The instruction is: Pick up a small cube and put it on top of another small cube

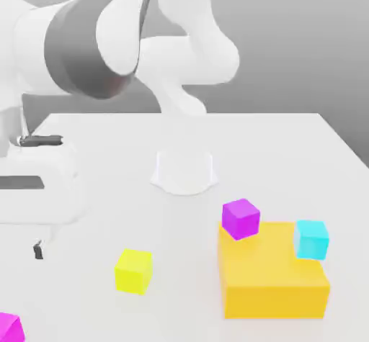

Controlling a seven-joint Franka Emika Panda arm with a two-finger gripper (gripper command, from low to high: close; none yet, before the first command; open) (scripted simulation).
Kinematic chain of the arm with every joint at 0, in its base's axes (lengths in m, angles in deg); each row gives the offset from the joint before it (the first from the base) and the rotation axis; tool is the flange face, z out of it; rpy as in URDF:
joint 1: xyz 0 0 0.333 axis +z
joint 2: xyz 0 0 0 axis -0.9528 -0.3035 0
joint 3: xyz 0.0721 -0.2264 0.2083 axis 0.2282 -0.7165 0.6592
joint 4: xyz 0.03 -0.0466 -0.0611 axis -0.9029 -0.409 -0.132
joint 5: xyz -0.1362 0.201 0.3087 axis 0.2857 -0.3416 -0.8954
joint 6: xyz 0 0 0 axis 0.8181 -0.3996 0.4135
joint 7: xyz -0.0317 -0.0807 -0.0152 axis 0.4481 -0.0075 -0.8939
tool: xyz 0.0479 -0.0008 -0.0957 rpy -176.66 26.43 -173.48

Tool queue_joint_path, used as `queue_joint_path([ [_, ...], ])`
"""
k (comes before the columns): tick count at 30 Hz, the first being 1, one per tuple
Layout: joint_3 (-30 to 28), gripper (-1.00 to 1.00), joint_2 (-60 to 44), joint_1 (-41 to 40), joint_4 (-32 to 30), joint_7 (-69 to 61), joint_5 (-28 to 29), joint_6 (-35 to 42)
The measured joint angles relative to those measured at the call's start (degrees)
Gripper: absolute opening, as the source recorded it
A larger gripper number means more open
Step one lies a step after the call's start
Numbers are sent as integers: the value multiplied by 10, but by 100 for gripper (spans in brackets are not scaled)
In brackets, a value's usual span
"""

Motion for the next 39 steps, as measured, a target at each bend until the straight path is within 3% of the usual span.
queue_joint_path([
  [6,-14,0,-116,-36,19,-29,6,-29],
  [10,14,0,-198,-65,37,-54,-23,-83],
  [11,20,-100,-211,-71,40,-58,-28,-92],
  [17,23,-100,-217,-73,42,-61,-32,-96],
  [22,-8,-100,-138,-43,18,-38,2,-41],
  [39,94,-100,192,129,-234,-41,64,37],
])
